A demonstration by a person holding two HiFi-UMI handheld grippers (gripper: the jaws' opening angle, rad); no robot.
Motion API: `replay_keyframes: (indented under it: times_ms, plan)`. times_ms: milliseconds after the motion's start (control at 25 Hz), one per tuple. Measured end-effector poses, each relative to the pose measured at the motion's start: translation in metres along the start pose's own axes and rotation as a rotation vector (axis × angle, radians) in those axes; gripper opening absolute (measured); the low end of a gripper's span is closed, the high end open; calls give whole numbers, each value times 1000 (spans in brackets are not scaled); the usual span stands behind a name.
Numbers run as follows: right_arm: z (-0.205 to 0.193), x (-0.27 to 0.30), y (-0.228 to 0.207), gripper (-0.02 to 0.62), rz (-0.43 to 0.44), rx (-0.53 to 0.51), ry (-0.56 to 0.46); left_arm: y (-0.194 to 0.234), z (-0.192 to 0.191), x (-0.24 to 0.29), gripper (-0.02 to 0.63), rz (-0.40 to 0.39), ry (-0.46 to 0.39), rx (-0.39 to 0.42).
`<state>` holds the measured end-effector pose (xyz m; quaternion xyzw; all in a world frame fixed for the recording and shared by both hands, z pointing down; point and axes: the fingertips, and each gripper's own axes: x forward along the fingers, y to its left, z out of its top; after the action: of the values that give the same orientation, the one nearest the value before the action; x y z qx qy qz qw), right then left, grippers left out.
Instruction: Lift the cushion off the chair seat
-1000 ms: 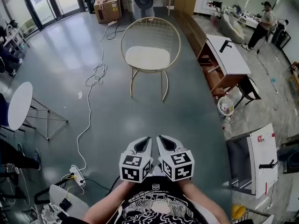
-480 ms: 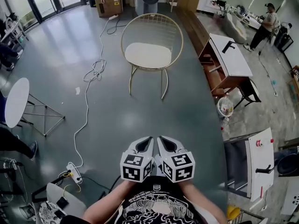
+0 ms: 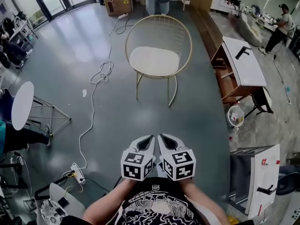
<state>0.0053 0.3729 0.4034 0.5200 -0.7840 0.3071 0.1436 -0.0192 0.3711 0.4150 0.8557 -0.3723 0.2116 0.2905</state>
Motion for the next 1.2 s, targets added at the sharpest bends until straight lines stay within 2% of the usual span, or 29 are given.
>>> replay_keyframes:
  times_ms: [280,600,960,1200]
  plan:
    - [29,16,-41,-2,54,61,-12,3,31,38,-11,75,31,7]
    - [50,23,-70,-2,94,66,-43,-3,53,62,-11,128,39,38]
    - [66,35,-90,-2,92,79,-51,0,74,82,-11,130,30,60]
    - [81,54,-104,-2,59,75,-46,15,91,102,-9,99,26,51]
